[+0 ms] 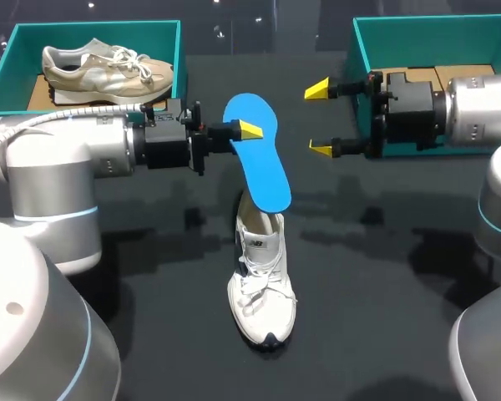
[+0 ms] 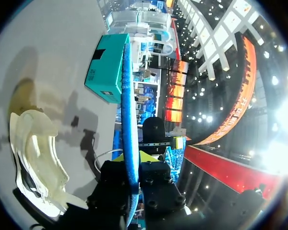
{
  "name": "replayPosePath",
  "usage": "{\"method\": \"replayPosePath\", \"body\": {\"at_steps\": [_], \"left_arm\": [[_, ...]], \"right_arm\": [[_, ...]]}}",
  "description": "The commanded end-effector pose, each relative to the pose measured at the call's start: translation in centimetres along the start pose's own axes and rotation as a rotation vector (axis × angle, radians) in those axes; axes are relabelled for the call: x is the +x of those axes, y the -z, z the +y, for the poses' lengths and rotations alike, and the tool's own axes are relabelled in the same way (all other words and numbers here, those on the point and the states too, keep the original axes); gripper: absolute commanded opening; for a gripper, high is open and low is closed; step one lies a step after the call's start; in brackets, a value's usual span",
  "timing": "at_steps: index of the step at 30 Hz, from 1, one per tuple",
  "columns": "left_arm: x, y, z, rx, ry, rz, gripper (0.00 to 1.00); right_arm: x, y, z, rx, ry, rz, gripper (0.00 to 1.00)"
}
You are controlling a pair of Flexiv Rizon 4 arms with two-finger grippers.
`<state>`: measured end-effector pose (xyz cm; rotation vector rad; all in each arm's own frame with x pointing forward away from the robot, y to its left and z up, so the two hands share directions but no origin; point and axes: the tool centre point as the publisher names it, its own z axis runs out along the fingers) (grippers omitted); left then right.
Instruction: Take the shoe out of the shoebox, open the shoe tongue, remove and reinsert the insole, then place the shoe into the shoebox
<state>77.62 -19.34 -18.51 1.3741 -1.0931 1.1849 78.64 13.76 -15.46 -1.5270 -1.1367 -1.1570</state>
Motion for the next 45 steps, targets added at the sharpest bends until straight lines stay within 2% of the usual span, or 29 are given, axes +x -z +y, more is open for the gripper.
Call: {"method": "replayPosePath", "body": {"at_steps": [1,7,15,23,34,45], "left_arm": [[-0.2,0.4,-0.3,-0.006,-0.017,0.007,0.00],[-0.1,0.6,-0.9,-0.014,-0.136,0.030,0.00],[0.3,0.9,-1.3,0.015,-0.529,0.074,0.00],[1.6,1.2,-2.0,0.025,-0.762,0.081,0.00],[3.3,1.2,-2.7,0.037,-0.978,0.073,0.00],[4.8,1.3,-3.6,0.042,-1.107,0.076,0.00]], "right_arm": [[0.3,-0.2,0.1,0.008,0.029,0.004,1.00],[0.3,-0.2,0.1,0.011,0.032,0.006,1.00],[0.3,-0.2,0.1,0.011,0.032,0.006,1.00],[0.3,-0.2,0.1,0.011,0.032,0.006,1.00],[0.3,-0.2,0.1,0.011,0.032,0.006,1.00],[0.3,-0.2,0.1,0.011,0.032,0.006,1.00]]}}
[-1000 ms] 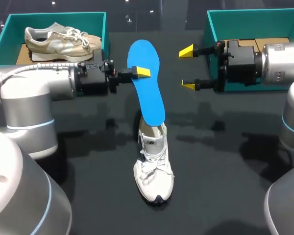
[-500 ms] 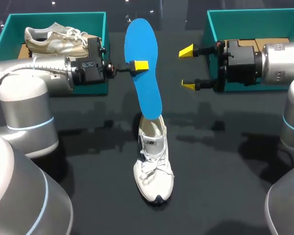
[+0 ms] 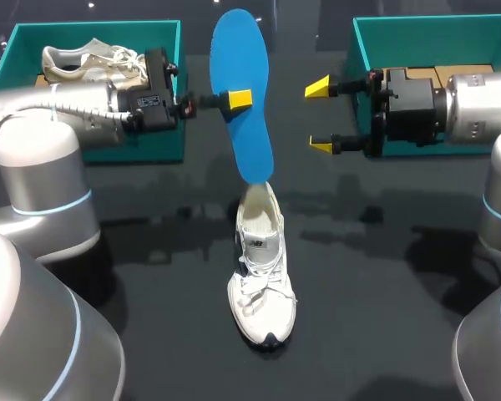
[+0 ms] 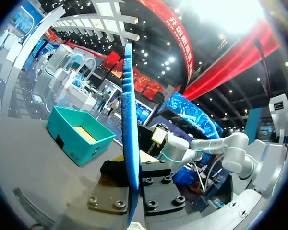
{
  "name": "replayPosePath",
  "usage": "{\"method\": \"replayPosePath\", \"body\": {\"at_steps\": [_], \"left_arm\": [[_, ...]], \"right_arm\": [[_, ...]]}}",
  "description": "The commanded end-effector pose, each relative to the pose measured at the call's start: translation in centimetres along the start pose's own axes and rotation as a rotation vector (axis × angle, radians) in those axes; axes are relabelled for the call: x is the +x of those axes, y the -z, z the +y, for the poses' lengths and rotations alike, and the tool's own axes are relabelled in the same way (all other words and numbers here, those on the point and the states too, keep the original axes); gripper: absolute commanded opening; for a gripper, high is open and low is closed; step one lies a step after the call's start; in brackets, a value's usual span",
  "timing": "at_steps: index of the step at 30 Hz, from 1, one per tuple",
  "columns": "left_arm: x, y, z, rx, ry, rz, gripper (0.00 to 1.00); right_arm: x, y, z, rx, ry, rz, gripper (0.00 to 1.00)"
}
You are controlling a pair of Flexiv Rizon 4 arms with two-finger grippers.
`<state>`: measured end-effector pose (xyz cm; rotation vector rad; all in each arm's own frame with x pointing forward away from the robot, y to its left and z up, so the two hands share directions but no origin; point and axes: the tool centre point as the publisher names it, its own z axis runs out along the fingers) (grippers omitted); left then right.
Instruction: Take the shoe out of the shoebox, open the shoe tongue, remove and reinsert the insole, then place the shoe into the shoebox
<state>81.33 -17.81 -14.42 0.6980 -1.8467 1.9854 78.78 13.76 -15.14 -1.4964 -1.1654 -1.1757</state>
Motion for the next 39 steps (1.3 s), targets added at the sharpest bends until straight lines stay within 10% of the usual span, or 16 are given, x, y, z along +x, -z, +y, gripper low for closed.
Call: {"method": "replayPosePath", "body": {"at_steps": [1,20,39], "left_arm": [[0.0,0.0,-0.6,-0.002,-0.035,0.012,0.00],[0.2,0.0,-1.3,0.009,-0.055,0.018,0.00],[0.0,0.7,-1.1,0.019,-0.751,0.077,0.00]], "right_arm": [[0.0,-0.2,0.0,-0.002,-0.001,-0.003,1.00],[0.0,-0.2,0.0,-0.002,-0.001,-0.003,1.00],[0.0,-0.2,0.0,-0.002,-0.001,-0.003,1.00]]}}
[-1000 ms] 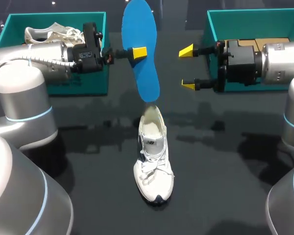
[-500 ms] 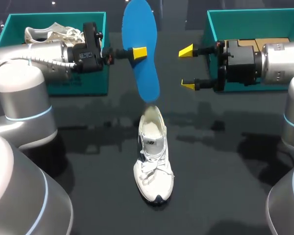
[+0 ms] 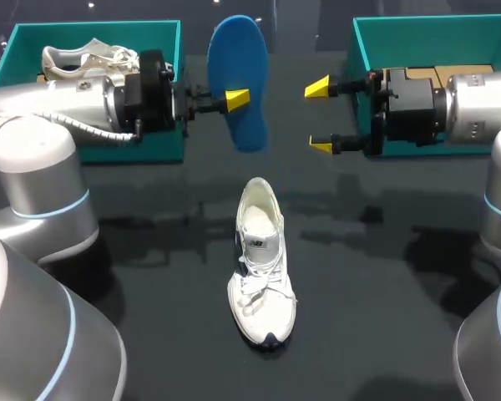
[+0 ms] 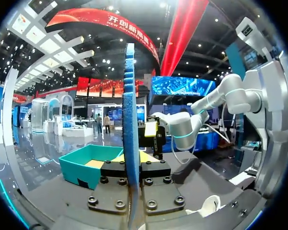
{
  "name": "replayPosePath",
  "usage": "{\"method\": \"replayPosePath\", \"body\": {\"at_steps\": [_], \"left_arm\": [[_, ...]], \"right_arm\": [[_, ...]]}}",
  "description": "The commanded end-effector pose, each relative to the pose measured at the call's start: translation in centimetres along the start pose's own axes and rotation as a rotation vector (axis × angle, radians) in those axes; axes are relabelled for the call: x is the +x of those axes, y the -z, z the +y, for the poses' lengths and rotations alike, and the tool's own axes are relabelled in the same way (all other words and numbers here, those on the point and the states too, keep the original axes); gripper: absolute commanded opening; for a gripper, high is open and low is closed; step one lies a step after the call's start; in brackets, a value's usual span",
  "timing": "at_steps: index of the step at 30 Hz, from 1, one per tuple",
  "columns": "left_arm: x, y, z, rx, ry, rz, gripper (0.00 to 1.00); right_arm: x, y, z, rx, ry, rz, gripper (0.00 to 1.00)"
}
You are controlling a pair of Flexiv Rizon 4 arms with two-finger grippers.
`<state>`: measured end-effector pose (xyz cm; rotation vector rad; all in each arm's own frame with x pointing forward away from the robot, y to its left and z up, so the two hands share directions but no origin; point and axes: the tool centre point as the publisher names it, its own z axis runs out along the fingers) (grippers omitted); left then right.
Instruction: Take the shoe out of the shoebox, open the shoe tongue, remove and reinsert the insole, then place the shoe into the shoebox
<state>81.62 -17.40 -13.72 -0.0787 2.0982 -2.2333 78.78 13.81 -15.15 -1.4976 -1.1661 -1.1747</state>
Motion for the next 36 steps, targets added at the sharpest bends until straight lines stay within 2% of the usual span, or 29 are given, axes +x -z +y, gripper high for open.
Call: {"method": "replayPosePath", "body": {"at_steps": [1,5,8,22,23,26,30,33,36], "left_arm": [[-0.4,0.4,-0.3,0.007,-0.166,0.040,0.00],[-0.8,0.4,-0.6,-0.015,-0.258,0.071,0.00],[-0.6,0.5,-0.6,-0.067,-0.408,0.129,0.00],[-0.6,0.5,-0.6,-0.067,-0.408,0.129,0.00],[-0.5,0.5,-0.4,-0.060,-0.429,0.159,0.00],[0.1,0.6,0.2,-0.040,-0.548,0.176,0.00],[0.6,0.5,1.2,-0.068,-0.774,0.146,0.00],[1.4,0.4,2.2,-0.106,-1.117,0.120,0.00],[1.4,0.4,2.2,-0.106,-1.117,0.120,0.00]], "right_arm": [[0.0,-0.2,0.0,-0.001,-0.001,-0.002,1.00],[0.0,-0.2,0.0,-0.001,-0.001,-0.002,1.00],[0.0,-0.2,0.0,-0.001,-0.001,-0.002,1.00],[0.0,-0.2,0.0,-0.001,-0.001,-0.002,1.00],[0.0,-0.2,0.0,-0.001,-0.001,-0.002,1.00],[0.0,-0.2,0.0,-0.001,-0.001,-0.002,1.00],[0.0,-0.2,0.0,-0.001,-0.001,-0.002,1.00],[0.0,-0.2,0.0,-0.001,-0.001,-0.002,1.00],[0.0,-0.2,0.0,-0.001,-0.001,-0.002,1.00]]}}
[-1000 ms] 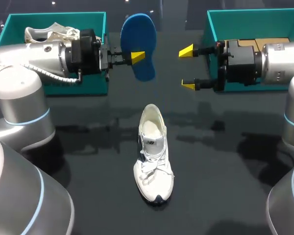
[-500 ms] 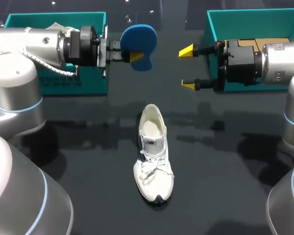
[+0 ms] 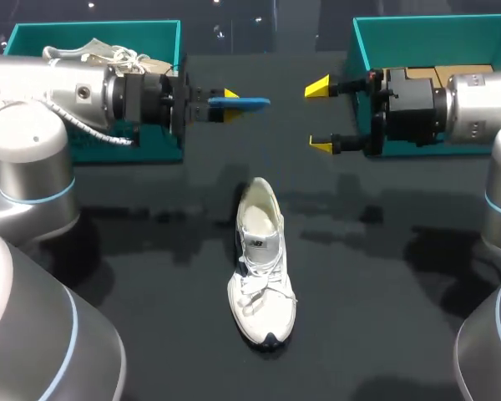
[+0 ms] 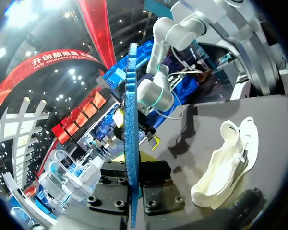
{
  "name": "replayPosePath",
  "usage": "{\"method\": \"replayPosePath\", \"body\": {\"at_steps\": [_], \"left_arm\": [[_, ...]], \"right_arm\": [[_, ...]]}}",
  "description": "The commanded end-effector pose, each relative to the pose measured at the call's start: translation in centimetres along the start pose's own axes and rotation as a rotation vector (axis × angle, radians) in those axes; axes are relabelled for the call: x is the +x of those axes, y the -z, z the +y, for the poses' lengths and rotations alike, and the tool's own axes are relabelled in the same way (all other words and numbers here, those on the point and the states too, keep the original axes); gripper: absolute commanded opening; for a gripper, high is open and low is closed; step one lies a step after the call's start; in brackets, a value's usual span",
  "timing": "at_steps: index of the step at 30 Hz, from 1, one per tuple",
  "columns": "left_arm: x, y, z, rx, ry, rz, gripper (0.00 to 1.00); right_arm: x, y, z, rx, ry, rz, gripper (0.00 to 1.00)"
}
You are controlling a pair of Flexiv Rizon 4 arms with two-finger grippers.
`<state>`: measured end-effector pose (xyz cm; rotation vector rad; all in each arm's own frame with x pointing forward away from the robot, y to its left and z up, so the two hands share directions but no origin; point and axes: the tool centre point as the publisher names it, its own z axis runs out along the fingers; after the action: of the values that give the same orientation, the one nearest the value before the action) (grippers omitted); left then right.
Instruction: Take the shoe out of the shoebox, open the shoe tongue, remove and reinsert the insole, then place the shoe into the shoebox
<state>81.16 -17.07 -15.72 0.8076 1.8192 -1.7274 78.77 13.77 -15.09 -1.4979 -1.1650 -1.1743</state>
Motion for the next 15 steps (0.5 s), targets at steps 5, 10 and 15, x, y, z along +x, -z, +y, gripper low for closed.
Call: {"method": "replayPosePath", "body": {"at_steps": [5,10,15], "left_arm": [[0.76,-0.20,-0.48,-0.082,-0.333,-0.040,0.00],[0.76,-0.20,-0.48,-0.082,-0.333,-0.040,0.00],[0.66,-0.39,-0.23,-0.030,-0.387,-0.053,0.00]], "right_arm": [[-0.05,-0.20,0.01,-0.001,0.000,-0.002,1.00],[-0.05,-0.20,0.01,-0.001,0.000,-0.002,1.00],[-0.05,-0.20,0.01,-0.001,0.000,-0.002,1.00]]}}
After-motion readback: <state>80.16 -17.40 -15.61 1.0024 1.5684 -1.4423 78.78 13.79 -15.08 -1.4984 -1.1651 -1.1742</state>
